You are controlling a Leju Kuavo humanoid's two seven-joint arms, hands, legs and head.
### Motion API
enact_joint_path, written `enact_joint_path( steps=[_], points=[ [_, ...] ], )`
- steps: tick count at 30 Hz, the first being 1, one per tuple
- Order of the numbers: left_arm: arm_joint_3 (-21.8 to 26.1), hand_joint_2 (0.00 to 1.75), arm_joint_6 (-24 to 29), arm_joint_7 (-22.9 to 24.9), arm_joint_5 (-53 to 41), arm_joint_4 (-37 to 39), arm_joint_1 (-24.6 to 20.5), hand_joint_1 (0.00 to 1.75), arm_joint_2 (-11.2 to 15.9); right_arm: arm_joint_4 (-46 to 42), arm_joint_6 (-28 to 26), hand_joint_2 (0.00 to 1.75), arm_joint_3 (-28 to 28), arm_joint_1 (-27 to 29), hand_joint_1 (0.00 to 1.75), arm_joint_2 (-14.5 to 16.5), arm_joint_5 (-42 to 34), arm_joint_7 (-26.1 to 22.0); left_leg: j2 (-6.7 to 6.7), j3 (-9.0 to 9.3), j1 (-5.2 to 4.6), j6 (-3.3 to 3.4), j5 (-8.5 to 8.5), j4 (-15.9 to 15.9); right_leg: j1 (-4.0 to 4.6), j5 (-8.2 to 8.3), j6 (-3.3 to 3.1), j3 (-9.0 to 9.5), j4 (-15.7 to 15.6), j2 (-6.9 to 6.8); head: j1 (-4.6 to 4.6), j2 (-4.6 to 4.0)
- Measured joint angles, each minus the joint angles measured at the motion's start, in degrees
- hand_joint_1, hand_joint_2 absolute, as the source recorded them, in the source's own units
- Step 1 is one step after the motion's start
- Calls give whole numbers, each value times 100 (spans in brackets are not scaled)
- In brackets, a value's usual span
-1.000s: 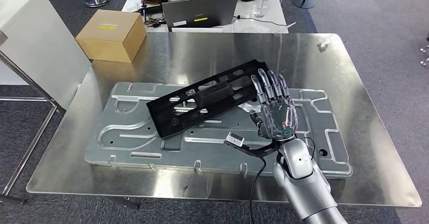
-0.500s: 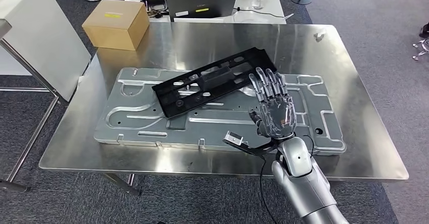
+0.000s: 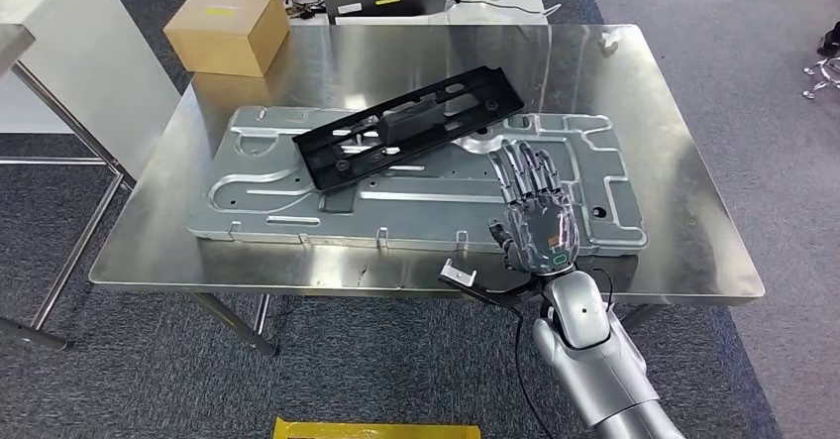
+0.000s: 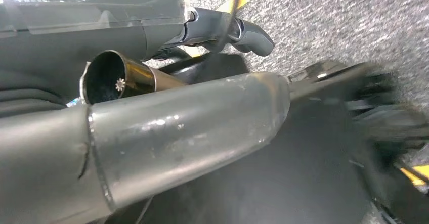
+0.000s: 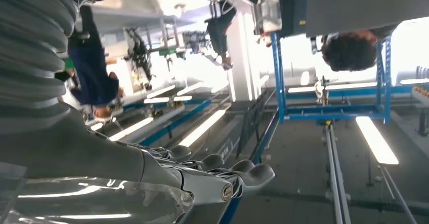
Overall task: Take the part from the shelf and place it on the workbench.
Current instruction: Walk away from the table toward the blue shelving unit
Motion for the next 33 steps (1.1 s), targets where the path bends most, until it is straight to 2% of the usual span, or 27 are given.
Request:
enact_joint_path(
  steps=[1,2,4,5,6,8,9,10,11,12,13,15,16,17,19,20,21,22,24,25,26,27,28,29,31,32,33],
  points=[
    [0,0,10,-10,-7,0,-4,0,-5,-12,8,175,0,-3,0,-3,1,9,-2,138,-22,30,-58,-232,-4,50,36,-7,-8,-4,-2,0],
    [1,0,18,-22,-7,0,-7,0,-11,-18,15,175,0,-5,0,-5,1,15,-3,168,-42,55,-63,-331,-7,105,77,-8,-31,-8,-4,0],
    [1,0,20,-31,-9,0,-19,0,-25,-19,23,175,1,5,0,-15,0,25,12,75,-28,135,64,-368,-17,131,153,-40,-54,-6,-10,0],
    [1,0,19,-20,-10,0,-29,0,-30,-18,25,175,1,14,0,-22,-1,26,25,17,-15,190,146,-387,-19,-8,179,-89,25,-2,-8,0],
    [1,0,18,-8,-12,0,-38,0,-34,-16,25,175,2,23,0,-31,-2,27,39,-58,1,234,233,-405,-22,-258,200,-162,208,4,-6,0],
    [1,0,13,8,-14,0,-47,0,-39,-15,25,175,2,46,0,-40,-4,29,51,-238,-5,285,383,-398,-30,-874,236,-325,870,7,-2,0],
    [1,0,9,10,-14,0,-45,0,-40,-13,24,175,2,63,0,-44,-6,31,52,-337,-7,284,452,-388,-32,-1046,255,-380,1230,7,-3,0],
    [1,0,7,11,-14,0,-44,0,-40,-8,24,175,2,83,0,-46,-10,33,53,-439,-8,278,520,-371,-33,-1071,270,-384,1495,7,-3,0],
    [1,0,6,9,-13,0,-43,0,-40,-1,25,175,2,100,0,-46,-18,39,53,-541,-9,268,582,-350,-36,-970,278,-312,1603,6,-3,0],
    [1,0,6,4,-11,0,-43,0,-40,9,25,175,2,111,0,-47,-33,52,53,-643,-9,253,637,-322,-38,-802,277,-136,1502,6,-4,0],
    [1,0,5,0,-10,0,-45,0,-40,23,22,175,2,117,0,-47,-55,67,53,-733,-9,235,686,-285,-38,-665,265,135,1216,5,-4,0],
    [1,0,3,-2,-5,0,-47,0,-44,67,7,175,-1,126,0,-47,-132,95,49,-863,-24,183,759,-204,-21,-710,214,758,384,7,-7,0],
    [1,0,2,0,-1,0,-47,0,-47,112,-5,175,-11,146,0,-47,-191,101,47,-892,-30,151,795,-178,-6,-806,185,954,79,8,-7,0],
    [1,0,3,-1,15,0,-46,0,-52,179,-18,175,-32,183,0,-47,-263,103,46,-908,-33,118,834,-169,11,-883,155,1046,-94,9,-9,0],
    [1,0,21,-21,71,0,-30,0,-64,375,-35,175,-111,327,0,-47,-417,103,37,-925,-19,48,894,-168,14,-831,80,1013,-147,-7,-8,0],
    [1,0,33,-37,105,0,-16,0,-69,483,-40,175,-161,422,0,-45,-488,104,27,-959,-10,20,817,-119,6,-772,29,968,-153,-22,-9,0],
    [1,0,50,-50,137,0,-1,0,-74,578,-44,175,-211,529,0,-43,-562,108,16,-1014,-2,-7,631,11,-6,-703,-23,907,-164,-37,-10,0],
    [2,0,68,-58,165,0,14,0,-78,678,-45,175,-263,643,0,-40,-647,118,9,-1088,11,-30,347,248,-13,-628,-61,830,-171,-51,-12,0],
    [5,0,100,-76,231,0,33,0,-84,937,-44,175,-388,890,0,-33,-880,149,7,-1231,20,-71,-217,926,-11,-492,-87,664,-164,-60,-15,0],
    [8,0,109,-89,260,0,40,0,-84,1106,-42,175,-466,1026,0,-29,-1002,171,8,-1260,22,-87,-343,1252,-10,-425,-80,573,-153,-71,-14,0],
    [10,0,114,-104,284,0,46,0,-84,1257,-40,175,-540,1150,0,-25,-1098,186,8,-1237,23,-98,-338,1457,-11,-367,-72,482,-137,-84,-15,0],
    [11,0,118,-114,299,0,55,0,-84,1397,-39,175,-610,1259,0,-20,-1164,194,8,-1124,26,-101,-215,1488,-13,-307,-61,375,-109,-94,-14,0],
    [12,0,123,-118,304,0,61,0,-84,1497,-40,175,-667,1339,0,-14,-1190,173,7,-918,28,-94,-44,1310,-16,-256,-46,270,-75,-92,-15,0],
    [12,0,129,-122,308,0,64,0,-84,1584,-42,175,-728,1393,0,-4,-1211,139,2,-630,30,-77,62,962,-19,-208,-26,182,-37,-81,-16,0],
    [20,0,144,-137,352,0,58,0,-85,1918,0,175,-948,1467,0,22,-1368,119,-21,-31,9,-21,1,131,-11,-120,37,75,11,-57,-14,0],
    [31,0,151,-152,384,0,54,0,-86,2193,122,175,-1125,1505,0,34,-1563,195,-33,135,-9,13,-86,-140,-9,-77,76,69,10,-58,-14,0],
    [43,0,157,-167,421,0,53,0,-89,2545,362,175,-1365,1557,0,44,-1854,326,-44,203,-33,52,-126,-275,-7,-29,123,79,-12,-66,-15,0]
  ],
)
